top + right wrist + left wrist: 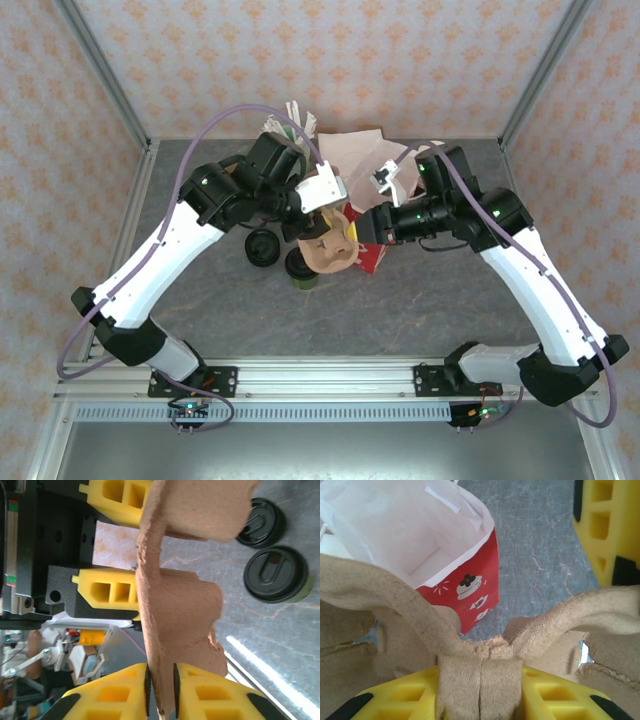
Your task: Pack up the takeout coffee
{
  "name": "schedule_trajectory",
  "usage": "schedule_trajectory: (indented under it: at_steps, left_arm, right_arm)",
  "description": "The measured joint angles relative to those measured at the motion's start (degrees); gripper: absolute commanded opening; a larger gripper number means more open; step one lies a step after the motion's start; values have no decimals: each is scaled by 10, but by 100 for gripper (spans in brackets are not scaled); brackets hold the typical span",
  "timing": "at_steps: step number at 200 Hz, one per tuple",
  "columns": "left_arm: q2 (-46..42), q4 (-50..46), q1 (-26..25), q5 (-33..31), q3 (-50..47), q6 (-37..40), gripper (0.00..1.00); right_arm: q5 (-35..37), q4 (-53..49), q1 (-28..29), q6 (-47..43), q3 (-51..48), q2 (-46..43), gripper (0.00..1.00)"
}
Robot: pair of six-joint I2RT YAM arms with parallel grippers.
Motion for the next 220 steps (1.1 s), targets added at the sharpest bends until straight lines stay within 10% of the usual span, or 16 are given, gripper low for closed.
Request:
schedule_trajectory:
  at_steps: [114,220]
  left_arm:
    - [22,21,53,47,36,-79,36]
    - [22,56,56,77,36,-115,36]
  right_arm:
    - [502,7,-58,112,-52,-131,53]
    - [514,188,-74,225,-225,-84,71]
